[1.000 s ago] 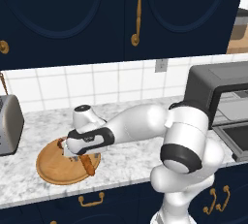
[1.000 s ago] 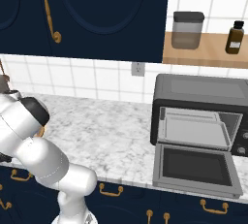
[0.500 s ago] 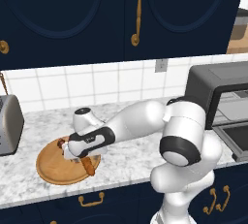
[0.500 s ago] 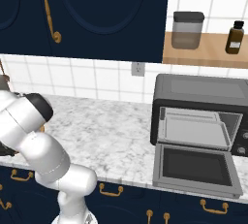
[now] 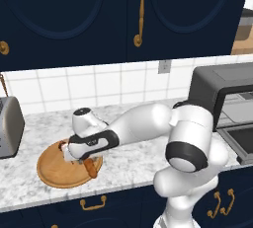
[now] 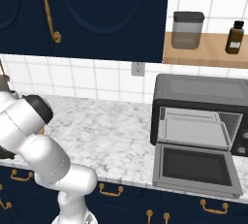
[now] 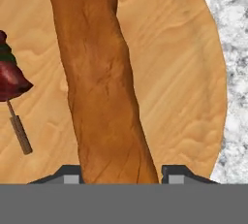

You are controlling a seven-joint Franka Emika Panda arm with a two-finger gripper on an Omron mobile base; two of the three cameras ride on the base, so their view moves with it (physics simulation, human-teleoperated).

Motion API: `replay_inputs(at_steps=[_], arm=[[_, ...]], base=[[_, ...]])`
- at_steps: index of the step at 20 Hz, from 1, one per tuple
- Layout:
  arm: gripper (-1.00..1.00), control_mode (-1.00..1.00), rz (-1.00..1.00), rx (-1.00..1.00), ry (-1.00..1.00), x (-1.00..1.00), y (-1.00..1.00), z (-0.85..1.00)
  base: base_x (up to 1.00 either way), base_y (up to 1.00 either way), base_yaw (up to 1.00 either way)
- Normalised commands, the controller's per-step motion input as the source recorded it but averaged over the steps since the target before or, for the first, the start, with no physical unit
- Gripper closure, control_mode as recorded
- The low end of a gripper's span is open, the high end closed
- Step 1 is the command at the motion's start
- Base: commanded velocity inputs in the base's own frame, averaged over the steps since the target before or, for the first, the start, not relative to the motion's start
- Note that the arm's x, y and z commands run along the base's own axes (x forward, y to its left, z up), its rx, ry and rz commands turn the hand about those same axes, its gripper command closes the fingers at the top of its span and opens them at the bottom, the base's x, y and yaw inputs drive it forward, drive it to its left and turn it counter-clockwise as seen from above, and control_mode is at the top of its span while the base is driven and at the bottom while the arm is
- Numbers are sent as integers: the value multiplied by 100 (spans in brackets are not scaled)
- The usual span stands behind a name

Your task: Pick up the kebab skewer and baguette bread, and place them inside the toaster oven. Close the toaster oven door and start by setting the timer.

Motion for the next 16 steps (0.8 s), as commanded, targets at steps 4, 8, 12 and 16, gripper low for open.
replay_inputs(at_steps=[4, 8, 12, 16], arm=[[100, -100, -3, 0, -7, -21, -36, 63], [100, -100, -11, 1, 0, 0, -64, 58], [100, -100, -15, 0, 0, 0, -79, 44], [100, -100, -27, 1, 0, 0, -95, 23]], base=[[0, 0, 0], [0, 0, 0], [0, 0, 0], [0, 0, 0]])
